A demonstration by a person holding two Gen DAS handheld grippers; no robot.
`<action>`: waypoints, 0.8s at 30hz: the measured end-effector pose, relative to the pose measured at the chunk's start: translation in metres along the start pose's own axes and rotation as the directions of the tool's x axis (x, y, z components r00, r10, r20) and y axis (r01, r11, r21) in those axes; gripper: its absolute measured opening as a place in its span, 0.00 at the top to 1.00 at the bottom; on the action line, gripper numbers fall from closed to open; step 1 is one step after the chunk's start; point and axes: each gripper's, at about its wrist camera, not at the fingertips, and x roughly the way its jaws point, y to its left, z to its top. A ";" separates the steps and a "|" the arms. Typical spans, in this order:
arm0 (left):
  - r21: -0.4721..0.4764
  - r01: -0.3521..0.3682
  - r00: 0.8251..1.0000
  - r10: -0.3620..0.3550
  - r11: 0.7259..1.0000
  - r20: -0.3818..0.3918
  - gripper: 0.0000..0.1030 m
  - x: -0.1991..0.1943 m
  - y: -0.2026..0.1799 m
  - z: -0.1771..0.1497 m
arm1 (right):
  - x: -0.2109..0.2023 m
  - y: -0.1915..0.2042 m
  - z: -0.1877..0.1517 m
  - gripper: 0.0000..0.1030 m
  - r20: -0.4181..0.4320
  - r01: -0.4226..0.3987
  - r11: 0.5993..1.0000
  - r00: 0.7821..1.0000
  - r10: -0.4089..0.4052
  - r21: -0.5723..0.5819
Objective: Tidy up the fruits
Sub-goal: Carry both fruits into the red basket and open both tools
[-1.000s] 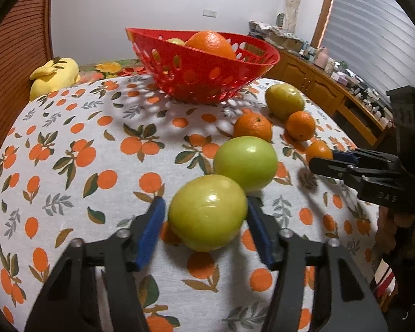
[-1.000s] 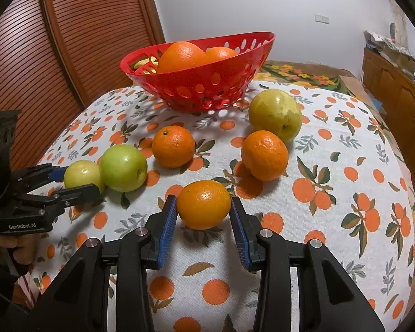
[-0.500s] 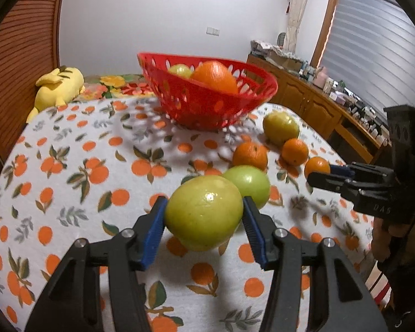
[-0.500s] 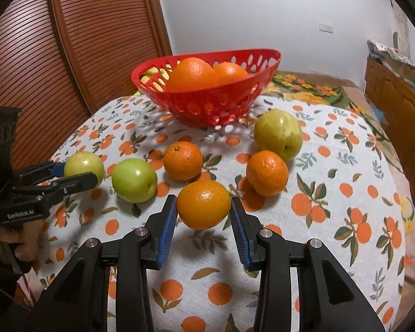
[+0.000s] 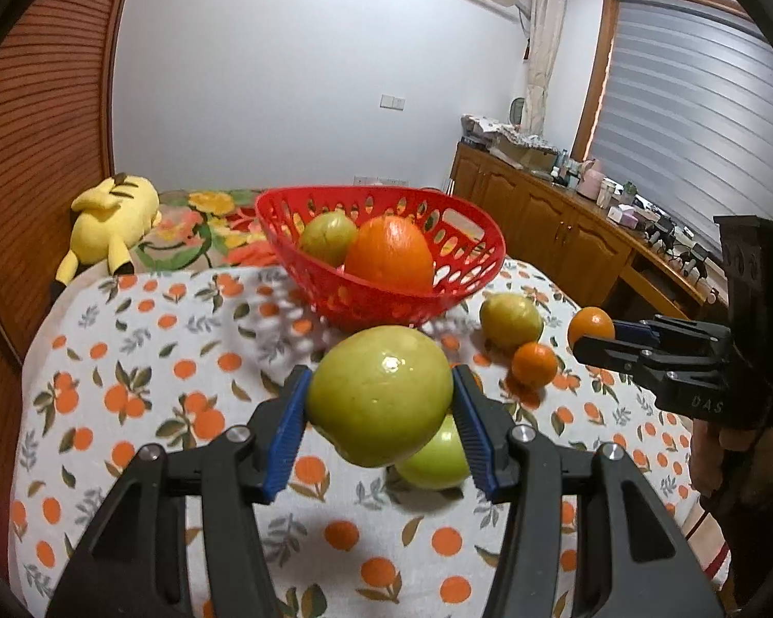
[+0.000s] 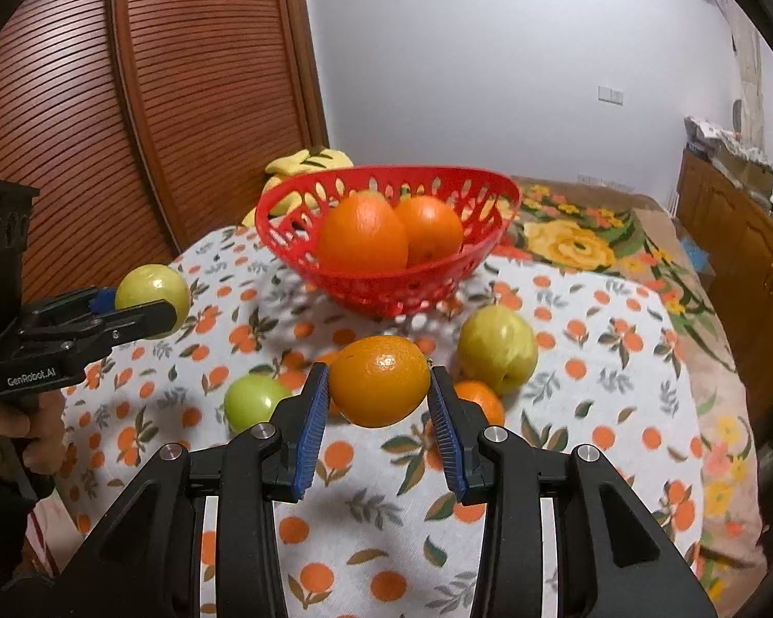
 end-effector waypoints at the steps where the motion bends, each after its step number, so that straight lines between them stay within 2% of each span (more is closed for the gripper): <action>1: 0.003 0.001 1.000 -0.001 1.000 0.003 0.49 0.001 0.000 0.002 | 0.000 -0.001 0.004 0.63 0.004 0.002 1.000 1.000 -0.002 -0.006; 7: 0.020 -0.002 1.000 0.001 1.000 0.019 0.49 0.011 0.000 0.023 | 0.007 -0.007 0.028 0.63 0.024 0.013 0.999 1.000 -0.012 -0.032; 15: 0.038 -0.015 1.000 0.014 0.999 0.021 0.49 0.036 0.005 0.053 | 0.040 -0.017 0.061 0.63 0.019 0.014 0.997 1.000 -0.012 -0.073; 24: 0.052 -0.029 1.000 0.029 0.998 0.001 0.49 0.071 0.012 0.076 | 0.078 -0.026 0.074 0.63 -0.018 -0.008 0.995 1.000 0.006 -0.097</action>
